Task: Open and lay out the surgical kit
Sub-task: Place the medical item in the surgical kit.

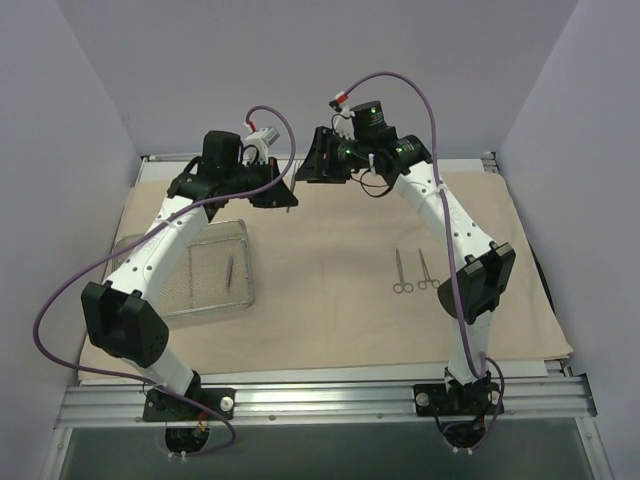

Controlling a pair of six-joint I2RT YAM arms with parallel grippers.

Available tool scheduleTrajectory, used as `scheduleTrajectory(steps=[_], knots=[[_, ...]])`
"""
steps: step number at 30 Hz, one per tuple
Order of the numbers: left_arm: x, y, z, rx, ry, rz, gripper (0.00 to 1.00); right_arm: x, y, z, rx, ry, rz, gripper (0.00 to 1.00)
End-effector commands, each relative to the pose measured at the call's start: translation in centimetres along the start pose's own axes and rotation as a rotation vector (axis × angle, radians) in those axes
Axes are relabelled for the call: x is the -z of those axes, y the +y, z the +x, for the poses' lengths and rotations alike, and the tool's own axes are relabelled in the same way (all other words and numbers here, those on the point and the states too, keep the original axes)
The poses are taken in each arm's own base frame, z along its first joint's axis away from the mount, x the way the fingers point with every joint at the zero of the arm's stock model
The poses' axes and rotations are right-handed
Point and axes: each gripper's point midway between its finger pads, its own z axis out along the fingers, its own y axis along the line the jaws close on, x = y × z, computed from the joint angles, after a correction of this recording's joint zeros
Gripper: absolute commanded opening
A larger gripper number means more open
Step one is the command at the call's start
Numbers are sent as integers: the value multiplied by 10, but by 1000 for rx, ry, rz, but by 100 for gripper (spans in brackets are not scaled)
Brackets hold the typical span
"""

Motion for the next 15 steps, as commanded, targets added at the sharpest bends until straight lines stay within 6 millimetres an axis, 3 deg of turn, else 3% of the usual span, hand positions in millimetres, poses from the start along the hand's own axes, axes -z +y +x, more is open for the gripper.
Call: scheduleTrajectory(steps=[1,7,15], knots=[[16,-21,-24,-66,-72,27,2,-4,10,-4,34,-9,-31,40],[13,-24,-24,-69,-68,37,2,-14,10,-2,28,11,-50,41],[6,-25,-23,-66,-56,40,2,-21,16,-1,40,32,-88,35]])
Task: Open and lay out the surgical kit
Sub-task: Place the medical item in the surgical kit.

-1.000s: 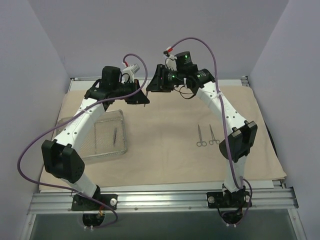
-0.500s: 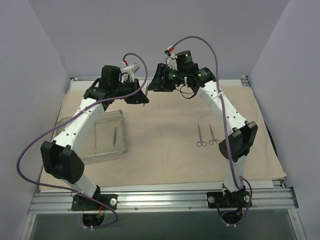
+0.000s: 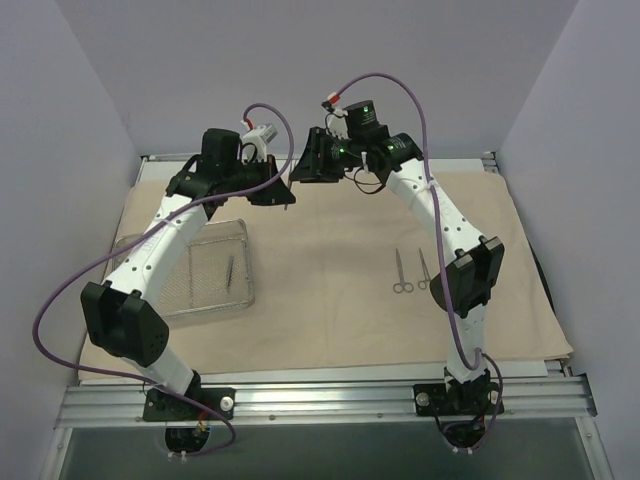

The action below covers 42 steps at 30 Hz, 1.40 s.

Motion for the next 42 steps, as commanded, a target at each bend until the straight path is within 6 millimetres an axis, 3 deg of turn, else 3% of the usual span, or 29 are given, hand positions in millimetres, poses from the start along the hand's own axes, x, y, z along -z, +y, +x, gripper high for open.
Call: scheduleTrajectory(steps=[1,10,21,38,42], knots=[[4,-27,-19,-63,-47,70,2,-1,17,-3,44,-3,-51,35],[1,-20,-21,-49,-45,55,2,6,27,-2,64,2,-99,41],[-1,-15,-19,-36,-39,45,2,12,36,-2,75,6,-140,40],[1,2,-19,-7,-40,-2,2,29,34,5,72,17,-126,42],[1,1,-19,-9,-40,5,2,24,30,1,65,14,-126,41]])
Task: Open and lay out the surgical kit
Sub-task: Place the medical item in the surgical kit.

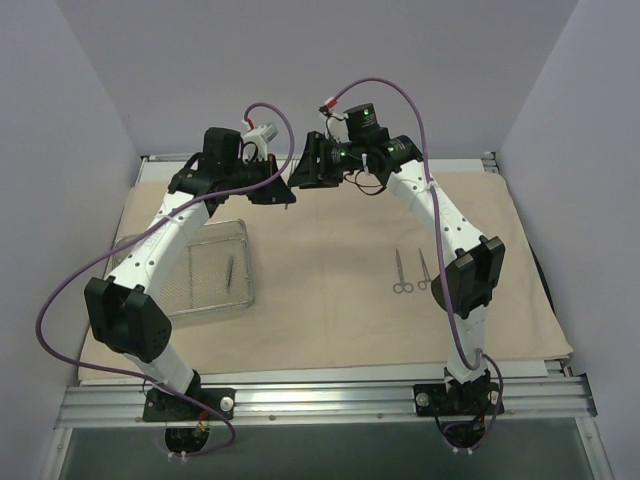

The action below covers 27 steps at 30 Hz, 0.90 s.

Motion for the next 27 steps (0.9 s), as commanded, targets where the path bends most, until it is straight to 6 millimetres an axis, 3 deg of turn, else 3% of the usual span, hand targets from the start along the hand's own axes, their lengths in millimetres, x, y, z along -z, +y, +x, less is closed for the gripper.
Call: scheduleTrajectory(steps=[1,16,27], knots=[[6,-6,-16,-24,-45,13,2,21,27,-12,57,-46,-55,41],[-1,-18,-12,-31,-27,46,2,11,30,-17,51,-54,-84,35],[-1,-24,-11,-40,-28,64,2,1,16,-16,27,-41,-61,28]])
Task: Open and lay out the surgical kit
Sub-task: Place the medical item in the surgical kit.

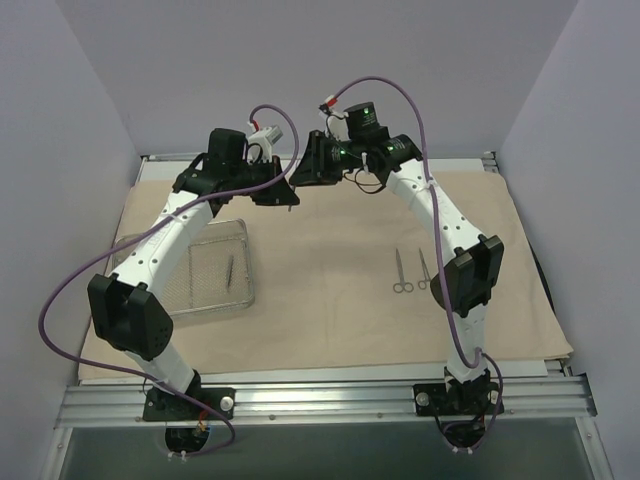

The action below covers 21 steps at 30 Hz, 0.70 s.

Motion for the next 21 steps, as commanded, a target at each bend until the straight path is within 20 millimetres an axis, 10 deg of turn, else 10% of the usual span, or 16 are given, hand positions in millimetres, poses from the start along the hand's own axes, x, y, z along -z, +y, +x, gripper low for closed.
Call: scheduleTrajectory(steps=[1,6,10,13,14,15,21], knots=[[7,-20,-17,-37,-49,49,2,2,13,-12,28,-31,-43,27],[7,-23,-17,-40,-53,65,2,-1,10,-13,25,-30,-37,26],[6,-22,-17,-36,-51,67,2,0,10,-13,32,-29,-25,3],[6,-20,-17,-30,-49,65,26,4,-2,-11,15,-24,31,0],[8,-19,-18,-29,-52,64,47,5,-10,-11,5,-26,66,0],[19,4,-18,3,-73,-1,98,17,-36,-1,16,12,194,0],[53,41,-14,22,-97,-132,94,45,-99,47,-16,176,492,0]])
